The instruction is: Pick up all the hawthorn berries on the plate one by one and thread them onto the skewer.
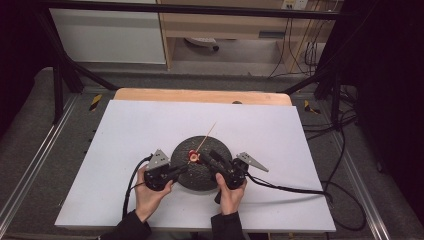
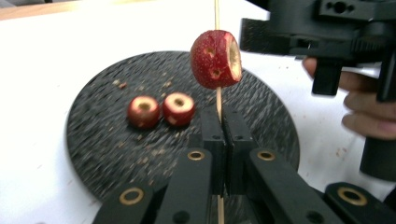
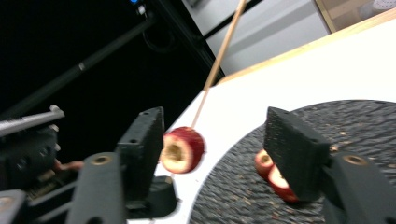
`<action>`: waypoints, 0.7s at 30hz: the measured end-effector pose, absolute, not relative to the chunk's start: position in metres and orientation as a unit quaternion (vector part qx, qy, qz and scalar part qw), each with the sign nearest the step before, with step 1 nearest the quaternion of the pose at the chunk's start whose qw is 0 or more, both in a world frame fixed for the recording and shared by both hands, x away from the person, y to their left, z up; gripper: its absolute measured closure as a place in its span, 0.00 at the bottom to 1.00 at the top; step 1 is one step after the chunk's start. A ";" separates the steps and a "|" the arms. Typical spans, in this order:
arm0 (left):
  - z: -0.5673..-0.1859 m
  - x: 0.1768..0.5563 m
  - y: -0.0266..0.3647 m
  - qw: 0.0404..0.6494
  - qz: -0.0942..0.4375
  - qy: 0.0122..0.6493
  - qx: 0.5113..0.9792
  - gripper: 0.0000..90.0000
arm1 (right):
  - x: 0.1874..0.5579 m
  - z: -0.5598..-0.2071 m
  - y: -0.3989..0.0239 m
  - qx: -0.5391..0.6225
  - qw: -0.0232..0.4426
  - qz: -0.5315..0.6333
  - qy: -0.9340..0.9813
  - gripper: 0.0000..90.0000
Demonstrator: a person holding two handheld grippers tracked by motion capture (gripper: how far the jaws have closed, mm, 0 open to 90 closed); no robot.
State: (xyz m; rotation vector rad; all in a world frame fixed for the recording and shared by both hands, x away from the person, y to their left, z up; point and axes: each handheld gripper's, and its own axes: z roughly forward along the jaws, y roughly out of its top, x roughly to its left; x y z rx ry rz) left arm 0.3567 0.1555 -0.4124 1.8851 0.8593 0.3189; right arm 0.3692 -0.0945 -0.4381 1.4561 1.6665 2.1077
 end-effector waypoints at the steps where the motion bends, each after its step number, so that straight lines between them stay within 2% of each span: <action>1: -0.413 0.356 0.159 0.498 0.132 0.357 0.779 0.98 | 0.369 -0.438 -0.094 0.476 0.043 0.689 0.545 0.39; 3: -0.414 0.355 0.168 0.495 0.129 0.358 0.781 0.98 | 0.371 -0.437 -0.097 0.471 0.052 0.668 0.574 0.29; 6: -0.418 0.351 0.180 0.491 0.127 0.360 0.783 0.98 | 0.374 -0.437 -0.098 0.468 0.051 0.656 0.590 0.23; 8: -0.420 0.349 0.186 0.488 0.126 0.362 0.784 0.98 | 0.377 -0.438 -0.100 0.464 0.060 0.631 0.618 0.16; 13: -0.424 0.343 0.204 0.484 0.126 0.367 0.785 0.98 | 0.382 -0.442 -0.101 0.457 0.059 0.587 0.665 0.10; 21: -0.429 0.336 0.226 0.473 0.129 0.366 0.791 0.98 | 0.389 -0.443 -0.106 0.440 0.065 0.539 0.716 0.07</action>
